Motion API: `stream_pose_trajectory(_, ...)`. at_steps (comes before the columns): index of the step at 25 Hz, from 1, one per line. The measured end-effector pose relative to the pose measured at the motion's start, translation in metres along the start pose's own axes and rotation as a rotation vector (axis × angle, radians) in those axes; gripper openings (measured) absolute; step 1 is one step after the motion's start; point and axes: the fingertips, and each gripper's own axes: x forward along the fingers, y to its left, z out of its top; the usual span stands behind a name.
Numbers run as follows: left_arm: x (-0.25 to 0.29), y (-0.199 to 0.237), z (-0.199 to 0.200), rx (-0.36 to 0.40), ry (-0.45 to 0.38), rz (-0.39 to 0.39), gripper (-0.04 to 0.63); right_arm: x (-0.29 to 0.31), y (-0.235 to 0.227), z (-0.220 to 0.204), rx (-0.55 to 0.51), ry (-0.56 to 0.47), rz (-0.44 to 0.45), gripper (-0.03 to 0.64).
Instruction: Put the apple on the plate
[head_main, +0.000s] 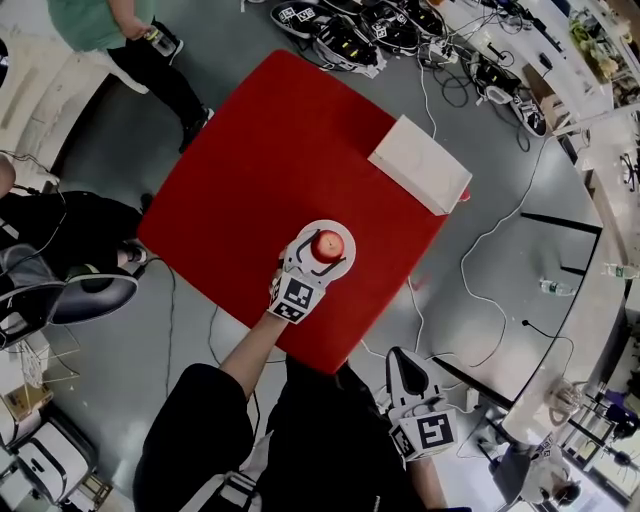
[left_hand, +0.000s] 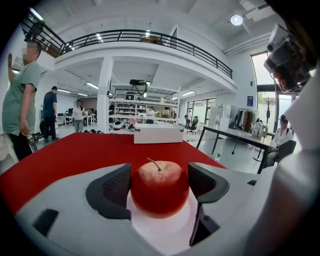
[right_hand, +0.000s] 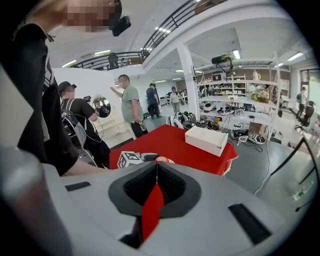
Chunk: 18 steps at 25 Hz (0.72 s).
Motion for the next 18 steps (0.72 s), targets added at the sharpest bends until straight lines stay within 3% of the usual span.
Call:
stream_pose_trajectory(4, -0.003, -0.002, -0.005, -0.002, -0.011, 0.006, 0.356, 0.002, -0.002, 0.000, 0.005, 0.001, 0.002, 0.011)
stream_pose_trajectory(18, -0.012, -0.011, -0.009, 0.095, 0.006, -0.017, 0.371, -0.001, 0.017, -0.012, 0.016, -0.009, 0.014, 0.011)
